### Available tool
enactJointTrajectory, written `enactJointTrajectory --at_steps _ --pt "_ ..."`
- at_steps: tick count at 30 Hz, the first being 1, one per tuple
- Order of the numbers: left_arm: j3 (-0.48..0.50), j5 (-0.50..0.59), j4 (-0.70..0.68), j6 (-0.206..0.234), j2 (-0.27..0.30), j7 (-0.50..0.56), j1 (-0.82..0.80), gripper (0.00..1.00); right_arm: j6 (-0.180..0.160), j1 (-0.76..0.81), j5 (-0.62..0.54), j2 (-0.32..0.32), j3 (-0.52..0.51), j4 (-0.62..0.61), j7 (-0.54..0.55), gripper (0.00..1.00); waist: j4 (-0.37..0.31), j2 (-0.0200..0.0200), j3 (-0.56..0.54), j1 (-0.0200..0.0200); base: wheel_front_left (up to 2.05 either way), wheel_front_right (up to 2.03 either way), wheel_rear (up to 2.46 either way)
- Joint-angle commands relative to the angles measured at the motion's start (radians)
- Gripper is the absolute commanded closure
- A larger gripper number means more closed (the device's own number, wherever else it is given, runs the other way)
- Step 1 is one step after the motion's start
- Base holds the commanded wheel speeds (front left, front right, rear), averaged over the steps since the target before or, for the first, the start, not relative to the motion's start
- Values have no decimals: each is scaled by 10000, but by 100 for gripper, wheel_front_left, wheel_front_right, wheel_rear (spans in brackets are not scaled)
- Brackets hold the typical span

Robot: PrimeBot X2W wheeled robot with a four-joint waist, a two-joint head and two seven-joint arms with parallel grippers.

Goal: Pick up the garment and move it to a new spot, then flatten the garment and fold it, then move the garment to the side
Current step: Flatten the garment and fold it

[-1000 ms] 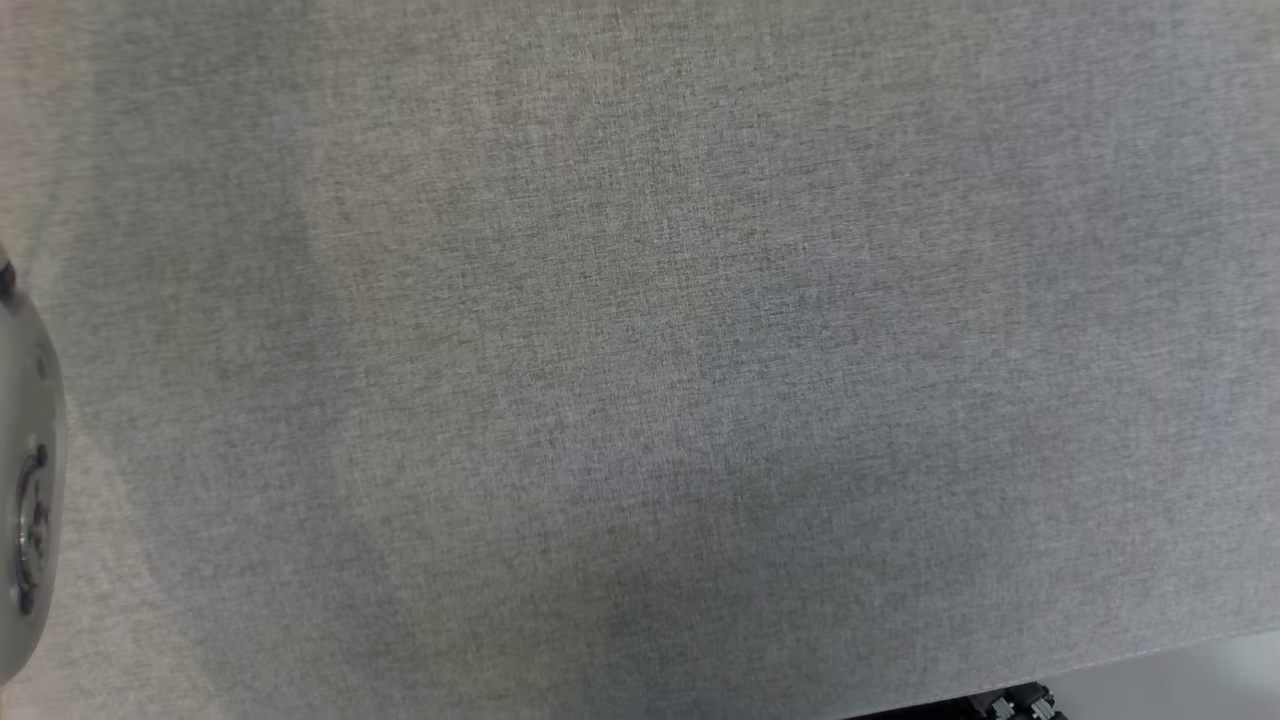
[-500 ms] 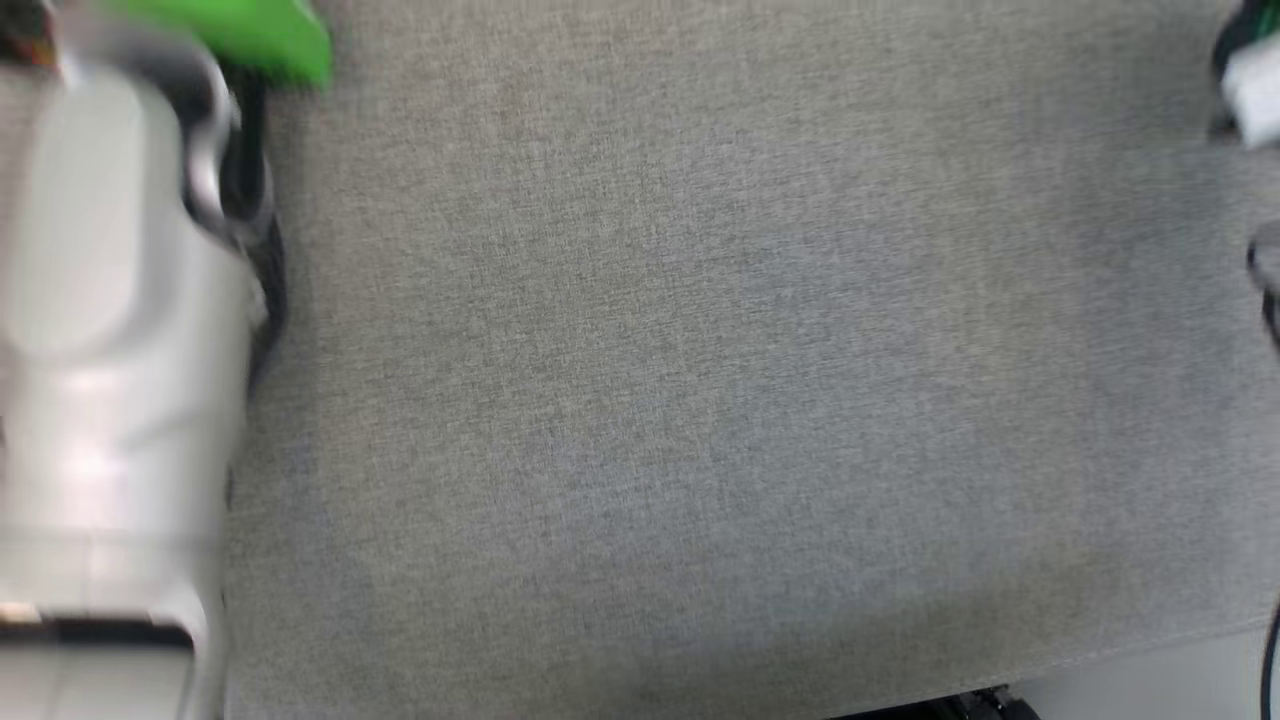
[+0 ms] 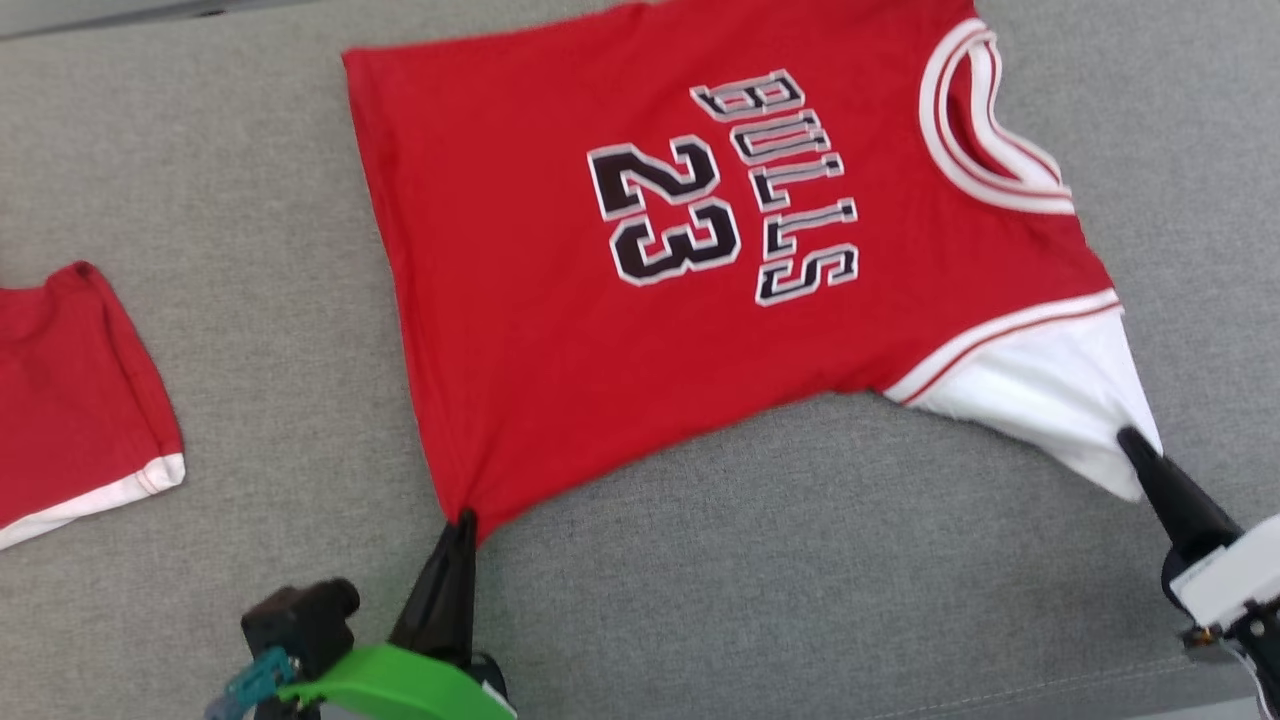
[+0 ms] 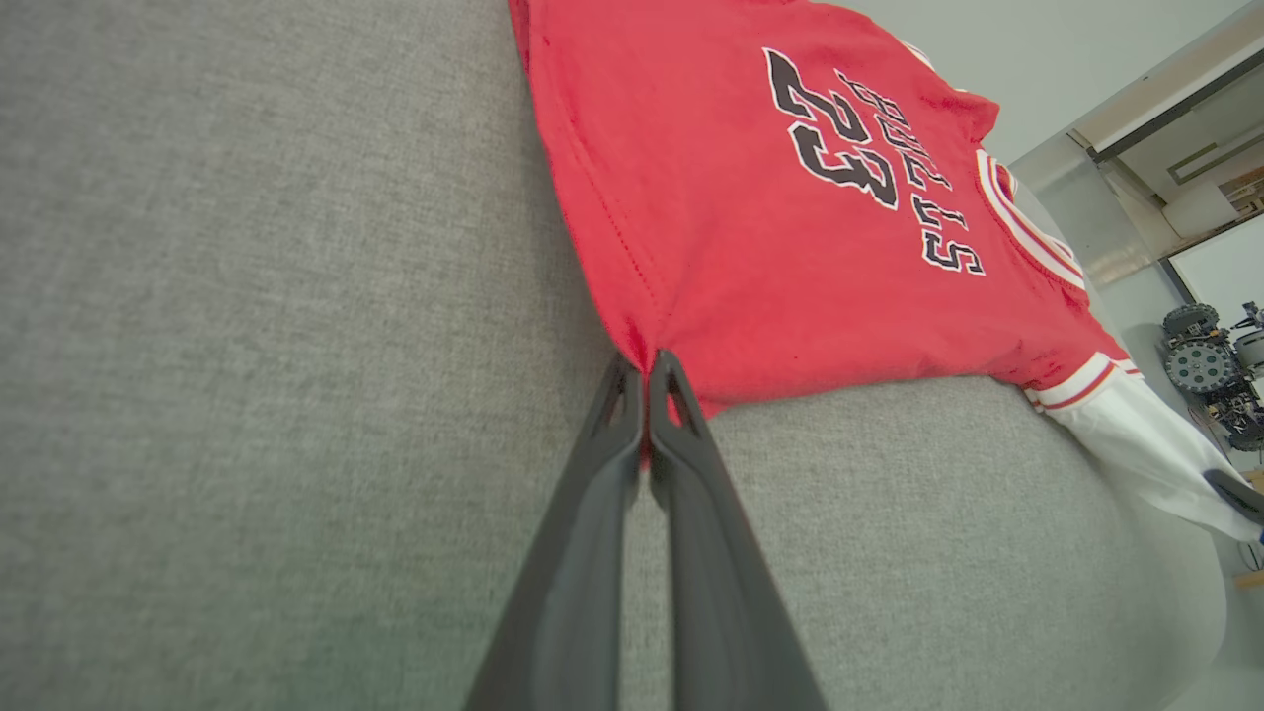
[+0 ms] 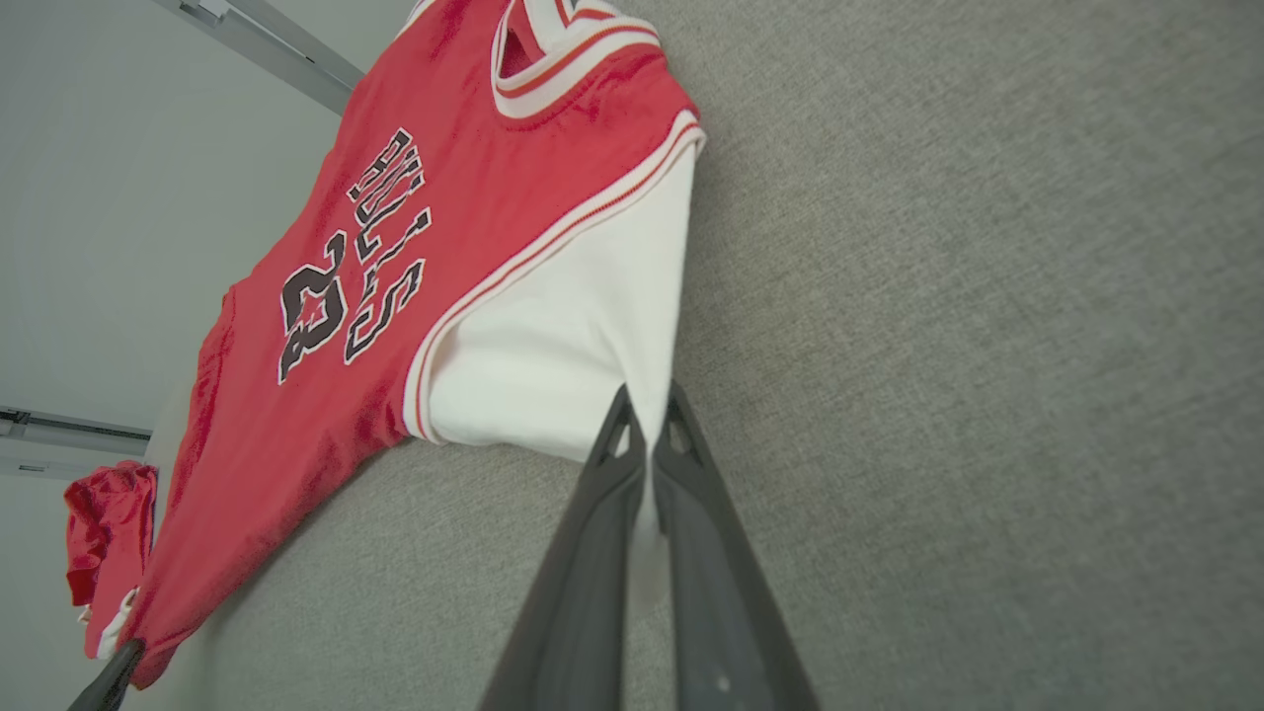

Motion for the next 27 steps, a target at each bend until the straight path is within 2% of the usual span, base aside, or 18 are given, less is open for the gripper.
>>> enactJointTrajectory --at_steps 1,6,11,18,21,27 --pt "-44 -231 -357 167 -29 104 712 100 4 649 82 19 -132 -111 -14 100 546 -1 -1734 1 0 0 0" --pt "-56 -515 -1114 517 113 330 2315 100 2 2691 252 261 -731 -494 -161 100 846 -1 -1982 1 0 0 0" --pt "-110 -732 -1632 623 303 814 2825 100 4 3345 319 448 -1219 -671 22 100 841 -1 -1824 1 0 0 0" --pt "-159 -699 -2000 759 434 1740 1472 100 4 1660 -220 373 -1516 -888 1230 100 826 -1 -1075 1 0 0 0" --pt "-322 -719 -1783 699 473 2361 521 100 4 644 -648 303 -1649 -665 1892 100 955 -1 -797 1 0 0 0" --pt "-449 -523 -919 935 482 3516 -1541 100 4 -1132 -1714 329 -1961 -4 3169 100 1263 -1 -300 1 0 0 0"
